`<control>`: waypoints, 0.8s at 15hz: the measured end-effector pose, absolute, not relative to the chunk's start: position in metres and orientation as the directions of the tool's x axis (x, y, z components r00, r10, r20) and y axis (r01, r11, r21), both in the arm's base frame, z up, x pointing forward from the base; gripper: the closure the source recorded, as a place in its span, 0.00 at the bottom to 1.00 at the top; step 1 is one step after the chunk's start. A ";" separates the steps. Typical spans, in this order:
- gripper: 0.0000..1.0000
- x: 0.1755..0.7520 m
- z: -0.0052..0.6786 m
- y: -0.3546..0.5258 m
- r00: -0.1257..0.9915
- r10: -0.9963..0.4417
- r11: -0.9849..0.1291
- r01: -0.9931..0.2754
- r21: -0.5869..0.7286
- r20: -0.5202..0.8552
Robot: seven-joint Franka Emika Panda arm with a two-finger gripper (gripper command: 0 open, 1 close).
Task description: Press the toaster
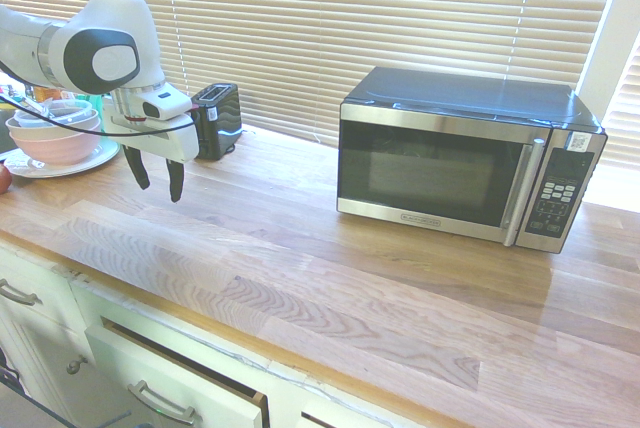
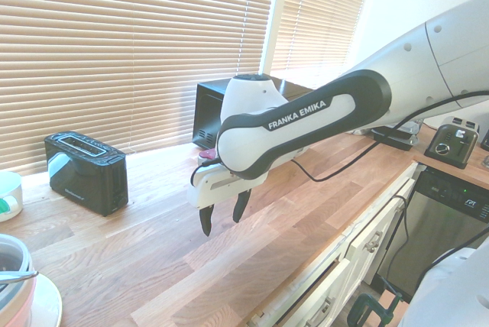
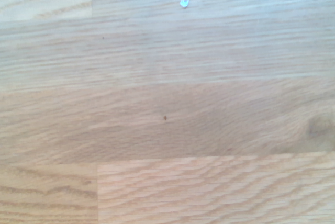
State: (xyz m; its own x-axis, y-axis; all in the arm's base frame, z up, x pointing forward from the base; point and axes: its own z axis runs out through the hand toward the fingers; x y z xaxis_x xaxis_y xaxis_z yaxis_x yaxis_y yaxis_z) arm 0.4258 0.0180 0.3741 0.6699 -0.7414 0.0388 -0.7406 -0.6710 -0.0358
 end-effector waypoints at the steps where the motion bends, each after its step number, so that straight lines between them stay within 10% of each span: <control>1: 0.00 0.426 0.373 0.018 0.671 -0.741 -0.672 -0.740 -0.034 0.037; 12: 0.00 0.435 0.389 0.032 0.706 -0.705 -0.709 -0.704 -0.034 0.075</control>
State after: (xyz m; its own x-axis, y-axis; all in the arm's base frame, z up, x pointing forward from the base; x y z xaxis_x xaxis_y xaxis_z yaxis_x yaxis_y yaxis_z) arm 0.4354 0.0318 0.3893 0.7056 -0.7046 0.0751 -0.7044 -0.7090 -0.0341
